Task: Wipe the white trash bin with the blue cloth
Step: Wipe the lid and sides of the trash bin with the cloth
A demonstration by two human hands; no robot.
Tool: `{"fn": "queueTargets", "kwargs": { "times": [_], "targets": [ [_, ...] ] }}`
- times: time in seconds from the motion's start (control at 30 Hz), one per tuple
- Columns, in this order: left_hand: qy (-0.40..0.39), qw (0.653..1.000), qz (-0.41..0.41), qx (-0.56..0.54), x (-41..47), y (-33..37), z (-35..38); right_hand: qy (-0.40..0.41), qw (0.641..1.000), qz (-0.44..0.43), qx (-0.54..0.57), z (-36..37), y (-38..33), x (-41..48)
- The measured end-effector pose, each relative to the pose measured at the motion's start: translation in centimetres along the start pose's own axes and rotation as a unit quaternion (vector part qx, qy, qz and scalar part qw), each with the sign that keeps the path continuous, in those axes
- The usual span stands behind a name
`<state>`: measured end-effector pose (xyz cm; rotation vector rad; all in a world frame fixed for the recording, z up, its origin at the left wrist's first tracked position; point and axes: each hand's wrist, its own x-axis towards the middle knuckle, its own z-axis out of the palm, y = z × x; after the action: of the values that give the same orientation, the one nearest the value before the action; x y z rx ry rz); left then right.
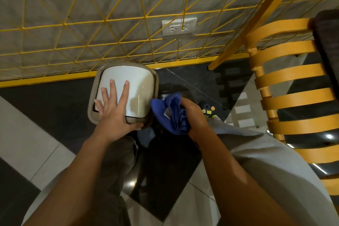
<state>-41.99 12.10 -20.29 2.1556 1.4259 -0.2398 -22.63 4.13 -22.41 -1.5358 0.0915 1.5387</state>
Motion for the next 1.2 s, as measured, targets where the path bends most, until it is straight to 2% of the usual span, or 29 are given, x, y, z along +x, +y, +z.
{"fn": "queueTargets", "kwargs": {
  "times": [0.07, 0.1, 0.2, 0.23, 0.3, 0.37, 0.43, 0.5, 0.67, 0.83, 0.9, 0.97, 1.03, 1.07, 1.13, 1.2],
  "targets": [
    [0.013, 1.0, 0.008, -0.015, 0.3, 0.4, 0.1, 0.024, 0.999, -0.018, -0.028, -0.3, -0.3, 0.7],
    [0.019, 1.0, 0.01, -0.021, 0.4, 0.7, 0.2, 0.017, 1.0, 0.003, 0.011, -0.4, -0.4, 0.8],
    [0.038, 0.999, 0.01, -0.02, 0.6, 1.3, 0.7, -0.116, 0.969, 0.061, 0.208, 0.3, -0.8, 0.5],
    [0.041, 0.999, 0.01, -0.019, 0.6, 1.4, 0.9, -0.144, 0.964, 0.049, 0.217, 0.9, -0.7, 0.5],
    [0.04, 0.999, 0.009, -0.02, 0.6, 1.4, 1.1, -0.152, 0.978, 0.003, 0.14, 2.5, -0.2, 0.8],
    [0.039, 0.999, 0.006, -0.02, 0.5, 1.4, 1.1, -0.099, 0.993, -0.063, -0.001, 4.2, 0.0, 1.1],
    [0.042, 0.999, 0.004, -0.022, 0.4, 1.4, 1.1, -0.042, 0.977, -0.148, -0.145, 5.6, -0.3, 1.9],
    [0.047, 0.998, 0.001, -0.028, 0.3, 1.5, 1.3, -0.004, 0.941, -0.223, -0.255, 6.7, -1.3, 2.7],
    [0.054, 0.998, -0.001, -0.025, 0.4, 1.5, 1.4, -0.008, 0.89, -0.277, -0.362, 7.4, -3.2, 2.8],
    [0.061, 0.998, 0.001, -0.028, 0.4, 1.4, 1.5, -0.017, 0.874, -0.275, -0.401, 6.5, -2.3, 1.2],
    [0.059, 0.998, 0.001, -0.036, 0.4, 1.4, 1.5, -0.023, 0.879, -0.276, -0.388, 5.5, -0.8, 0.2],
    [0.055, 0.998, 0.005, -0.041, 0.4, 1.4, 1.4, -0.018, 0.913, -0.235, -0.333, 4.2, 0.9, -0.4],
    [0.051, 0.998, 0.005, -0.042, 0.4, 1.3, 1.4, -0.001, 0.975, -0.126, -0.181, 2.9, 2.1, -0.3],
    [0.049, 0.998, 0.004, -0.04, 0.4, 1.3, 1.4, 0.013, 0.993, -0.073, -0.089, 2.4, 2.2, -0.2],
    [0.047, 0.998, 0.004, -0.035, 0.4, 1.3, 1.4, 0.049, 0.998, -0.018, 0.035, 1.6, 1.9, 0.5],
    [0.048, 0.998, 0.003, -0.035, 0.5, 1.2, 1.4, 0.055, 0.997, -0.015, 0.047, 1.2, 1.6, 1.1]
  ]
}}
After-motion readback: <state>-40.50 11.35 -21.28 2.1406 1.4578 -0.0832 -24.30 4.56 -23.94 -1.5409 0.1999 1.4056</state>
